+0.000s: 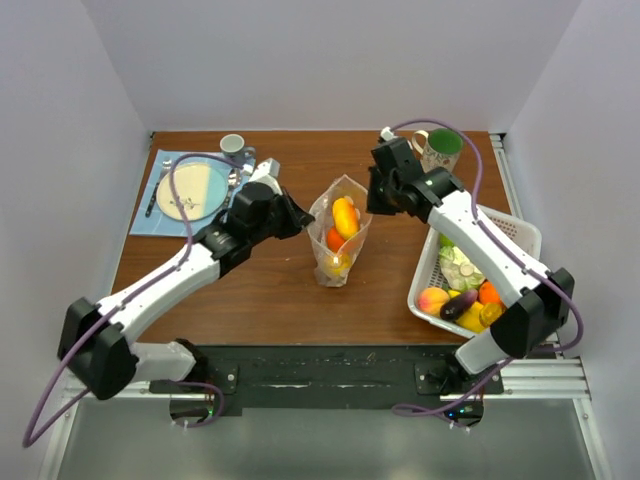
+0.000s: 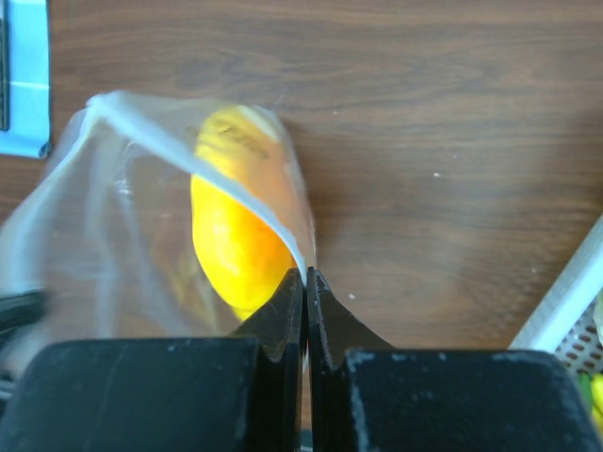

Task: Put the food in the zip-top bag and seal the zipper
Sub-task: Adjust the zipper food storage bag at the center of the board.

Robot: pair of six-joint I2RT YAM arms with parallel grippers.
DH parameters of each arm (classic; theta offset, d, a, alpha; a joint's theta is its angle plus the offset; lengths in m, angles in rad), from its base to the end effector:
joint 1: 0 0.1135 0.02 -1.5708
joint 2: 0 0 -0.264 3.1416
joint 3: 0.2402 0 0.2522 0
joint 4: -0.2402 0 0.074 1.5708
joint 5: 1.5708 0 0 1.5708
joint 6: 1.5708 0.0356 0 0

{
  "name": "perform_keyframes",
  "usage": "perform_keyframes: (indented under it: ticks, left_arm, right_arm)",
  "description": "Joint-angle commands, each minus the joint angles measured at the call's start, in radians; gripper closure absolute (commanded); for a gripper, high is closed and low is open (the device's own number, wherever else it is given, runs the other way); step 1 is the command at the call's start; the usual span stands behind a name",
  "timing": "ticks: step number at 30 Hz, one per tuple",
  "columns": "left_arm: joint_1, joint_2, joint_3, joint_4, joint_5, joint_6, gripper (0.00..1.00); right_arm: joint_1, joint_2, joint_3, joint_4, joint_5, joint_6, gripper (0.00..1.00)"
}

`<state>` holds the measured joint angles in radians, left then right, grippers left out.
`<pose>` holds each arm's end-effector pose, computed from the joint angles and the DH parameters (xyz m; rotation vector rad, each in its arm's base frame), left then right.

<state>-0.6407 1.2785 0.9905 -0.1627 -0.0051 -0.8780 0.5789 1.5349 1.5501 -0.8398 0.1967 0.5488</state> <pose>0.2362 -0.1759 0.3065 -0.2587 2.1410 -0.9269 0.2788 0.1739 0.3611 0.0564 2.3953 0.3012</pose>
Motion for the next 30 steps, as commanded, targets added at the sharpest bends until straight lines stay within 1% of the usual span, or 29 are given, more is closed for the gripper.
perform_keyframes:
  ticks: [1,2,3,4,5,6,7,8,9,10,11,13,14,16,17,18,19,20,21,23,25,28,30]
  left_arm:
    - [-0.008,-0.155,-0.121,0.179,-0.044,0.013,1.00]
    - [-0.008,-0.165,-0.130,0.173,-0.039,0.002,1.00]
    - [-0.010,-0.159,-0.127,0.164,-0.035,-0.009,1.00]
    - [-0.008,-0.151,-0.130,0.116,-0.021,-0.018,1.00]
    - [-0.008,-0.136,-0.136,0.115,-0.006,-0.018,1.00]
    - [-0.008,-0.134,-0.160,0.124,0.000,-0.018,1.00]
    - [-0.008,-0.139,-0.173,0.136,-0.001,-0.018,1.00]
    - [-0.008,-0.169,-0.205,0.146,0.001,-0.018,1.00]
    - [-0.008,-0.189,-0.220,0.146,0.001,-0.024,1.00]
    - [-0.008,-0.211,-0.233,0.191,-0.001,-0.030,1.00]
    - [-0.010,-0.243,-0.230,0.193,0.001,-0.027,1.00]
    - [-0.008,-0.246,-0.192,0.164,0.001,0.003,1.00]
    - [-0.008,-0.232,-0.149,0.119,-0.001,0.014,1.00]
    - [-0.008,-0.217,-0.135,0.133,0.056,0.033,1.00]
    - [-0.008,-0.206,-0.138,0.146,0.060,0.033,1.00]
    - [-0.008,-0.200,-0.142,0.146,0.071,0.031,1.00]
    - [-0.007,-0.194,-0.145,0.210,0.088,0.019,1.00]
    - [-0.007,-0.176,-0.148,0.228,0.099,0.019,1.00]
    - [-0.008,-0.162,-0.147,0.244,0.111,0.017,1.00]
    - [-0.008,-0.124,-0.136,0.268,0.142,0.013,1.00]
    - [-0.008,-0.102,-0.136,0.299,0.163,-0.002,1.00]
    - [-0.008,-0.084,-0.145,0.333,0.183,-0.019,1.00]
    - [-0.010,-0.073,-0.142,0.336,0.186,-0.019,1.00]
  right_arm:
    - [0.015,-0.245,-0.218,0.155,0.027,0.006,1.00]
    - [0.013,-0.265,-0.244,0.180,0.014,0.026,0.96]
    - [0.013,-0.262,-0.228,0.194,-0.018,0.039,0.95]
    - [0.015,-0.236,-0.191,0.162,-0.061,0.043,0.97]
    - [0.021,-0.161,-0.082,0.109,-0.075,0.042,1.00]
    - [0.033,-0.145,-0.053,0.040,-0.082,0.045,1.00]
    - [0.074,-0.151,-0.053,0.056,-0.083,0.046,1.00]
    - [0.087,-0.200,-0.102,0.077,-0.059,0.053,1.00]
    - [0.088,-0.222,-0.134,0.115,-0.039,0.068,0.98]
    - [0.079,-0.237,-0.154,0.110,-0.011,0.075,0.95]
    - [0.073,-0.237,-0.154,0.087,0.054,0.073,0.94]
    - [0.055,-0.210,-0.142,0.004,0.098,0.060,0.93]
    - [0.052,-0.203,-0.154,-0.013,0.112,0.060,0.90]
    - [0.052,-0.214,-0.191,-0.013,0.136,0.072,0.81]
    - [0.052,-0.225,-0.224,-0.012,0.144,0.079,0.71]
    - [0.052,-0.249,-0.238,-0.016,0.173,0.082,0.66]
    - [0.052,-0.263,-0.246,-0.031,0.196,0.088,0.59]
    - [0.050,-0.280,-0.248,-0.053,0.219,0.091,0.44]
    - [0.052,-0.298,-0.246,-0.097,0.242,0.094,0.33]
    - [0.050,-0.376,-0.239,-0.146,0.309,0.114,0.18]
    - [0.050,-0.464,-0.240,-0.211,0.357,0.144,0.14]
    - [0.050,-0.535,-0.260,-0.320,0.398,0.218,0.13]
    - [0.050,-0.607,-0.314,-0.384,0.414,0.264,0.12]
